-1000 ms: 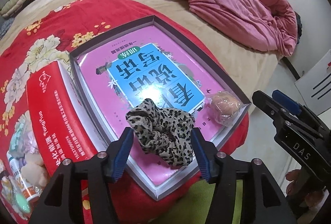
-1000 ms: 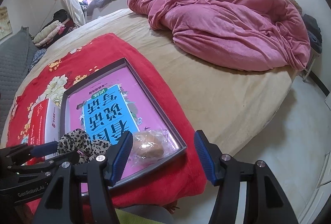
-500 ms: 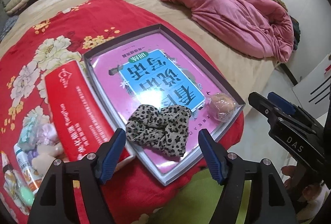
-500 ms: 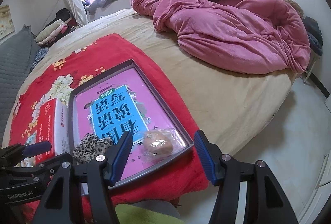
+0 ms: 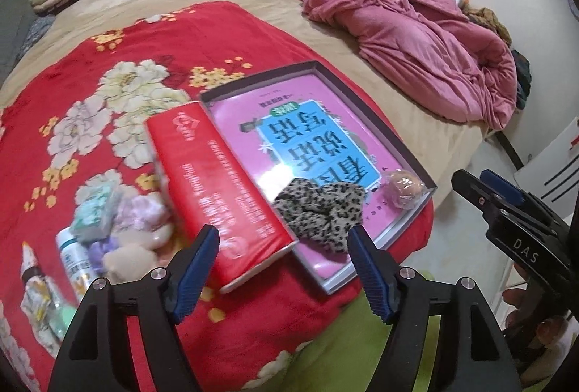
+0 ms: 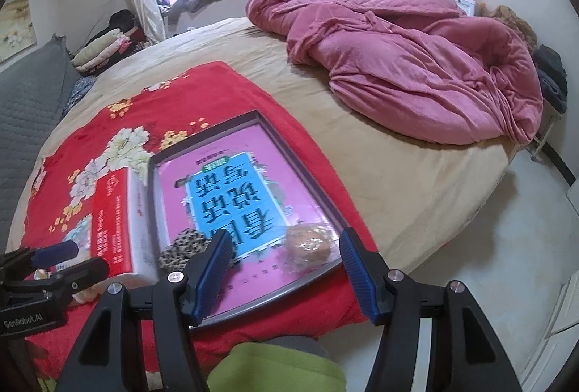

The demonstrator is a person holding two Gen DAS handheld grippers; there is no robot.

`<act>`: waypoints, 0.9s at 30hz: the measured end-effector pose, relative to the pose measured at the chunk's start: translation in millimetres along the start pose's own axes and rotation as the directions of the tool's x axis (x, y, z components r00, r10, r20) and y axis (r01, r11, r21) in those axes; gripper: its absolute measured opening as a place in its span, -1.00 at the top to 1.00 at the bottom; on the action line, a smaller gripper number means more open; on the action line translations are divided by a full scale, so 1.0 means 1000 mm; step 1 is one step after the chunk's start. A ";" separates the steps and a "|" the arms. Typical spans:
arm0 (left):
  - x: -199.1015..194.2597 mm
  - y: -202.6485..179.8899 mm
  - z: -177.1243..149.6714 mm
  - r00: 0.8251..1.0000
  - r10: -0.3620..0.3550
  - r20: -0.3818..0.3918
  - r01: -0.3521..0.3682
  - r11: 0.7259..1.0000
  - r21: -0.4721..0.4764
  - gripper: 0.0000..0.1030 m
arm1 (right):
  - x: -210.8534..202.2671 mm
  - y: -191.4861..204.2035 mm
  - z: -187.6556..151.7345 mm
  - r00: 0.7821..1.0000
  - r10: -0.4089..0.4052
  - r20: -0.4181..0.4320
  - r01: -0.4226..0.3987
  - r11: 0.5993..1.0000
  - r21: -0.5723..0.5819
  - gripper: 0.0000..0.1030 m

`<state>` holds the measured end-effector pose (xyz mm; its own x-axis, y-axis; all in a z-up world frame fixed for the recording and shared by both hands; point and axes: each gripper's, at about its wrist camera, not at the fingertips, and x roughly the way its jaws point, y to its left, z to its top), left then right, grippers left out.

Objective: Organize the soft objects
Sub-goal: 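Withdraw both grippers from the tray back toward the pile of items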

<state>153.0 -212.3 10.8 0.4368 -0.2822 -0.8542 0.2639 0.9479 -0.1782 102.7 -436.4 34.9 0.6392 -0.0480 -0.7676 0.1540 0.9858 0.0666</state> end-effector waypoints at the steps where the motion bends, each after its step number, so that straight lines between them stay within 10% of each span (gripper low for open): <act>1: -0.003 0.005 -0.002 1.000 0.002 0.002 -0.002 1.000 -0.006 -0.45 | -0.003 0.004 0.000 1.000 0.003 0.001 -0.003 1.000 -0.005 -0.19; 27: -0.096 0.158 -0.045 0.984 0.138 0.109 -0.105 0.957 -0.271 -0.46 | -0.050 0.135 0.000 0.990 0.127 0.055 -0.111 0.967 -0.231 -0.20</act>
<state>114.4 -28.5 42.8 0.5604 -0.1627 -0.8121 -0.0260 0.9766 -0.2135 91.5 -301.2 82.6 0.6938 0.0685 -0.7169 -0.0957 0.9954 0.0025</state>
